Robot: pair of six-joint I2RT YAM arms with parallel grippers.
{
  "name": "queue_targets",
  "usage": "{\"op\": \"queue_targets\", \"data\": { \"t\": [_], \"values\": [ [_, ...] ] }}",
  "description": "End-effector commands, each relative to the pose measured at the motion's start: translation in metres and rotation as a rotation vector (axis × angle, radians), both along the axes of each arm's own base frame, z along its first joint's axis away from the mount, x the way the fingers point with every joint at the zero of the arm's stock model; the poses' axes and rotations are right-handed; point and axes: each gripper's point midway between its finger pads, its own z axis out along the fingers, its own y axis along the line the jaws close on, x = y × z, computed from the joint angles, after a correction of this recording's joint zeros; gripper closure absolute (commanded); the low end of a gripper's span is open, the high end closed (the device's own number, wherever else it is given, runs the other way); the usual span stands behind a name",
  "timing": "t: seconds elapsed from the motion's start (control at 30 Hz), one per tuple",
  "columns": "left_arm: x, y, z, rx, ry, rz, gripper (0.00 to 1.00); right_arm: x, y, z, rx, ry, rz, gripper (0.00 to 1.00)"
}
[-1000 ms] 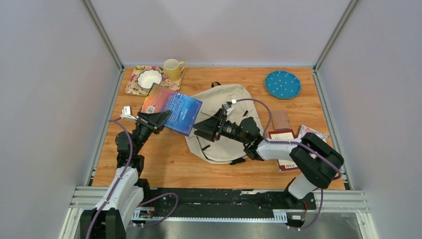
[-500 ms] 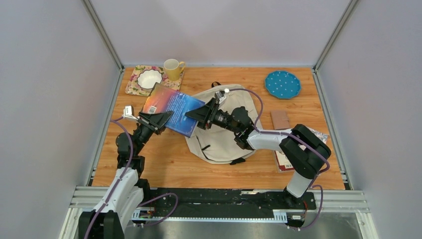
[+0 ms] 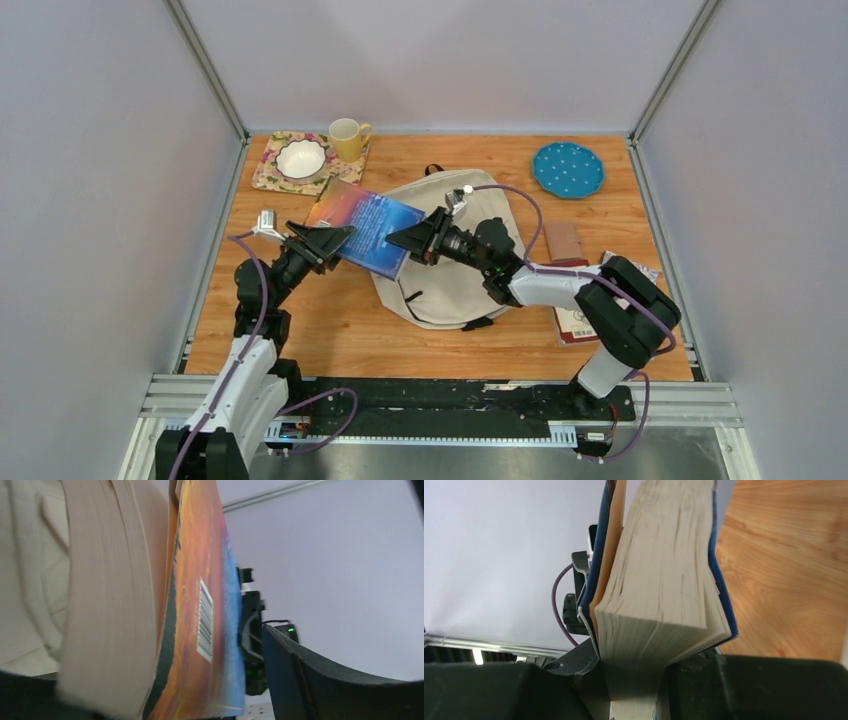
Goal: Pack the student bag
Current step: Pick up the book from the center of the board.
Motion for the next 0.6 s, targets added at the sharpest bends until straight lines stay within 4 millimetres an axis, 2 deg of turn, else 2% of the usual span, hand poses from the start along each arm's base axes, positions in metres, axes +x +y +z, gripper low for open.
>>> {"op": "queue_targets", "data": {
  "t": [0.0, 0.03, 0.07, 0.1, 0.13, 0.17, 0.2, 0.23, 0.27, 0.3, 0.33, 0.37, 0.4, 0.43, 0.47, 0.5, 0.53, 0.57],
  "values": [
    [0.002, -0.002, 0.013, 0.354, -0.123, -0.006, 0.23, 0.027, -0.049, 0.017, -0.092, -0.089, -0.176, 1.00],
    [0.000, 0.003, -0.016, 0.423, 0.010, -0.014, 0.23, 0.029, -0.058, -0.005, -0.205, -0.086, -0.201, 1.00],
    [0.003, 0.009, -0.021, 0.486, 0.025, 0.013, 0.23, 0.031, -0.073, 0.007, -0.230, -0.109, -0.257, 1.00],
    [-0.001, 0.014, -0.032, 0.586, 0.045, 0.006, 0.23, 0.036, -0.086, 0.002, -0.298, -0.106, -0.305, 1.00],
    [0.000, 0.019, -0.037, 0.626, 0.062, 0.016, 0.23, 0.036, -0.100, -0.021, -0.437, -0.076, -0.331, 1.00],
    [0.001, 0.021, -0.041, 0.661, 0.069, 0.019, 0.23, 0.039, -0.120, -0.008, -0.470, -0.109, -0.423, 1.00],
    [-0.001, 0.021, -0.046, 0.700, 0.067, 0.008, 0.23, 0.039, -0.133, -0.008, -0.509, -0.117, -0.461, 1.00],
    [0.000, 0.020, -0.050, 0.716, 0.072, 0.000, 0.23, 0.036, -0.148, -0.018, -0.575, -0.093, -0.488, 1.00],
    [0.001, 0.019, -0.051, 0.739, 0.068, 0.006, 0.23, 0.039, -0.172, 0.000, -0.591, -0.137, -0.602, 1.00],
    [-0.004, 0.004, -0.051, 0.780, 0.025, -0.047, 0.23, 0.039, -0.189, -0.002, -0.632, -0.130, -0.650, 1.00],
    [-0.004, -0.003, -0.056, 0.816, 0.022, -0.073, 0.22, 0.030, -0.207, 0.003, -0.663, -0.134, -0.685, 1.00],
    [-0.001, -0.008, -0.059, 0.874, 0.016, -0.066, 0.22, 0.031, -0.223, 0.008, -0.697, -0.143, -0.745, 1.00],
    [-0.011, -0.031, -0.052, 0.945, -0.066, -0.143, 0.22, 0.032, -0.238, 0.010, -0.720, -0.143, -0.784, 1.00],
    [-0.012, -0.044, -0.060, 1.008, -0.076, -0.189, 0.22, 0.027, -0.249, 0.005, -0.764, -0.128, -0.790, 1.00],
    [-0.009, -0.048, -0.061, 1.080, -0.089, -0.175, 0.22, 0.023, -0.261, 0.014, -0.766, -0.139, -0.821, 1.00],
    [-0.008, -0.060, -0.049, 1.137, -0.165, -0.200, 0.22, 0.023, -0.273, 0.022, -0.787, -0.152, -0.849, 1.00],
    [-0.019, -0.086, -0.059, 1.186, -0.201, -0.295, 0.22, 0.019, -0.281, 0.018, -0.825, -0.139, -0.851, 1.00],
    [-0.019, -0.094, -0.060, 1.220, -0.222, -0.314, 0.22, 0.015, -0.291, 0.023, -0.838, -0.144, -0.883, 1.00]
  ]
}}
